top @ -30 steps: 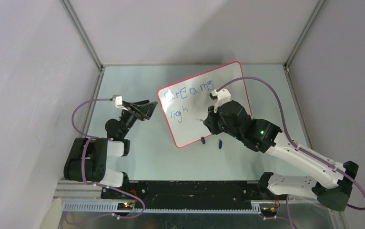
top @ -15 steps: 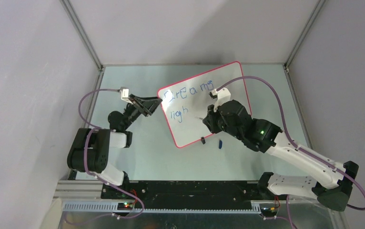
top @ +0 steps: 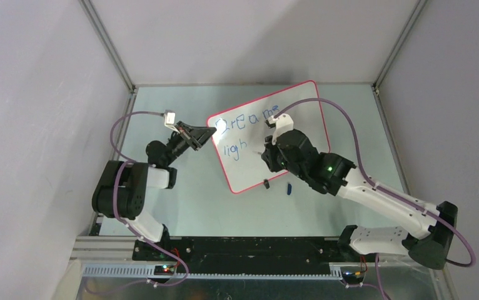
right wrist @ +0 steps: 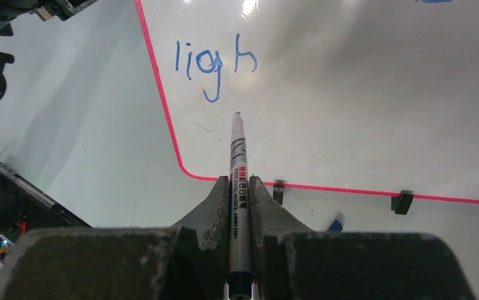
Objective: Write a sentence on the whiteboard
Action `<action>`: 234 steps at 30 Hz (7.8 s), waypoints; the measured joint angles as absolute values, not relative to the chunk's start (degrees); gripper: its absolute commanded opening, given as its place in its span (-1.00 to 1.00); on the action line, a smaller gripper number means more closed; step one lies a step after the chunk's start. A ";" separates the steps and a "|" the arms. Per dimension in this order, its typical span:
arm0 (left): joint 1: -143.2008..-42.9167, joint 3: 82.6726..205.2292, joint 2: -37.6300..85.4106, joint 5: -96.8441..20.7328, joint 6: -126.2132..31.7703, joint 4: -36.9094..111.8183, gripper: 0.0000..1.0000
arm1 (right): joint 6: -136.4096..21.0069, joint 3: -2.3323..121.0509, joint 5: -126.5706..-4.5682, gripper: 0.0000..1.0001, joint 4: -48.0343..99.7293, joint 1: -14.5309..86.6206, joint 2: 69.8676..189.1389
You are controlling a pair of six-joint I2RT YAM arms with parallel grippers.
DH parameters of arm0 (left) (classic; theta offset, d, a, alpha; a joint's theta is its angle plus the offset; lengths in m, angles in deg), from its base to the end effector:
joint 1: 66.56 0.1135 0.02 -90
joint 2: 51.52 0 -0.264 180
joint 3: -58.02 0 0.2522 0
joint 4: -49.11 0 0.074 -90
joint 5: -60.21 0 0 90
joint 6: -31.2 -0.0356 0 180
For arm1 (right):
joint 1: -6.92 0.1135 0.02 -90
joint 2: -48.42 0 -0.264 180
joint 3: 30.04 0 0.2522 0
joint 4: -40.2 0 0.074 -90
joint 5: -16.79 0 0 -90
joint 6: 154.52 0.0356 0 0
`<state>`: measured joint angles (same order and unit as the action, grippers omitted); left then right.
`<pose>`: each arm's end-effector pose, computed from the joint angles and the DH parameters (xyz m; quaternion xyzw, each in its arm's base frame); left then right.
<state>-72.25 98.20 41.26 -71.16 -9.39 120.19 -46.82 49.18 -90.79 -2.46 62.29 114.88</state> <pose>0.2778 -0.0513 0.2088 0.0625 0.6141 -0.5341 0.5776 0.1532 0.2030 0.3574 -0.2037 0.8343 0.1883 0.4764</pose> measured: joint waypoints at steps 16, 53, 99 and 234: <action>-72.27 98.37 41.50 -71.40 -6.68 120.43 -1.00 | -51.17 49.11 -90.73 -1.00 2.98 62.01 119.47; -72.41 98.13 41.45 -70.85 -6.77 120.56 -1.00 | -47.92 45.22 -86.66 -1.00 6.24 57.22 115.27; -72.56 97.80 41.26 -70.42 -6.84 120.65 -1.00 | -56.77 49.46 -91.32 -1.00 8.44 60.11 126.86; -72.89 97.26 40.58 -69.58 -7.38 120.60 -1.00 | -56.59 57.48 -93.66 -1.00 2.26 57.44 132.84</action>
<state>-72.89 97.26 40.58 -69.58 -7.38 120.60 -56.59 57.48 -93.66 2.26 57.44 132.84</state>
